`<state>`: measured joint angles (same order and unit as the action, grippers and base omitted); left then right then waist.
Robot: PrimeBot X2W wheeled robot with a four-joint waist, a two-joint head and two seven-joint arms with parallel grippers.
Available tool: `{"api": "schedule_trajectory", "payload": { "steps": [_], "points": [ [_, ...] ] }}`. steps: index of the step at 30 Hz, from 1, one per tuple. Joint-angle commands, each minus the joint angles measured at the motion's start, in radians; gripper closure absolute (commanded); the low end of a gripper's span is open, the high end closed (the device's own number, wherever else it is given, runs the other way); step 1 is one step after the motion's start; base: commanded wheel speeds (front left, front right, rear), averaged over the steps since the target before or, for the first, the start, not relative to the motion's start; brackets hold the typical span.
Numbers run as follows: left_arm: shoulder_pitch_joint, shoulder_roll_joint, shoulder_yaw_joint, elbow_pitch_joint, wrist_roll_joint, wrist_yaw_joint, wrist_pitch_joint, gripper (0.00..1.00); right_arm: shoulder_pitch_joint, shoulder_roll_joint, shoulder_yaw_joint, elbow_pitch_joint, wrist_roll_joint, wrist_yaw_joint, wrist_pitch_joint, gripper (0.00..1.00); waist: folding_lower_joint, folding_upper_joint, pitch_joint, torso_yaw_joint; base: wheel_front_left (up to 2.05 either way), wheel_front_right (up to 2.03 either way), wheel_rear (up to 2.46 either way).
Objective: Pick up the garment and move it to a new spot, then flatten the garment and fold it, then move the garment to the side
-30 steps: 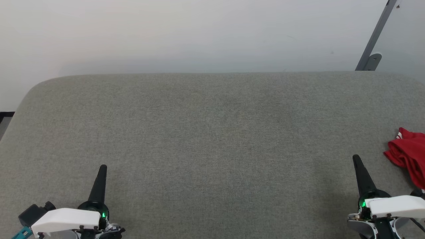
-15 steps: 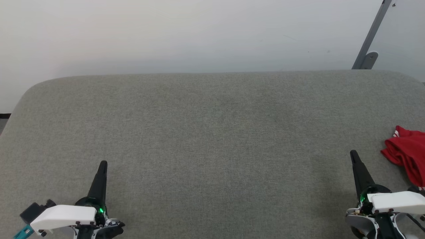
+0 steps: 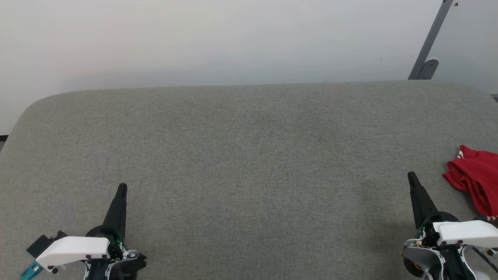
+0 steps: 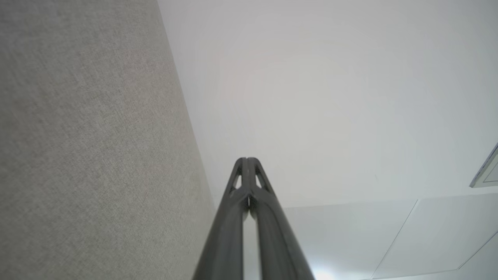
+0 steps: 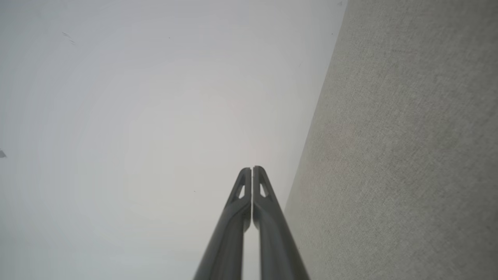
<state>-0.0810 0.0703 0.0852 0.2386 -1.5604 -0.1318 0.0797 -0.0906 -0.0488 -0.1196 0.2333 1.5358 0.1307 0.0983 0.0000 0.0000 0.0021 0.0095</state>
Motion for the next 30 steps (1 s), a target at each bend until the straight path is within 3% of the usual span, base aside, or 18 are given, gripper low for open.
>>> {"api": "schedule_trajectory", "payload": {
  "steps": [1,11,30],
  "points": [
    [-0.024,0.000,0.007,0.001,-0.017,0.002,0.008,1.00,-0.011,-0.003,0.004,0.003,0.021,0.000,0.007,1.00,0.0000,0.0000,0.000,-0.001,0.00,0.00,0.00],
    [-0.035,-0.010,0.016,0.007,-0.070,0.002,0.026,1.00,-0.025,-0.002,0.007,0.015,0.083,0.000,0.019,1.00,0.0000,0.0000,0.001,-0.009,0.00,0.00,0.00],
    [-0.034,-0.013,0.019,0.007,-0.062,0.002,0.027,1.00,-0.022,-0.002,0.007,0.014,0.079,0.000,0.018,1.00,0.0000,0.0000,0.001,-0.010,0.00,0.00,0.00]
  ]
}}
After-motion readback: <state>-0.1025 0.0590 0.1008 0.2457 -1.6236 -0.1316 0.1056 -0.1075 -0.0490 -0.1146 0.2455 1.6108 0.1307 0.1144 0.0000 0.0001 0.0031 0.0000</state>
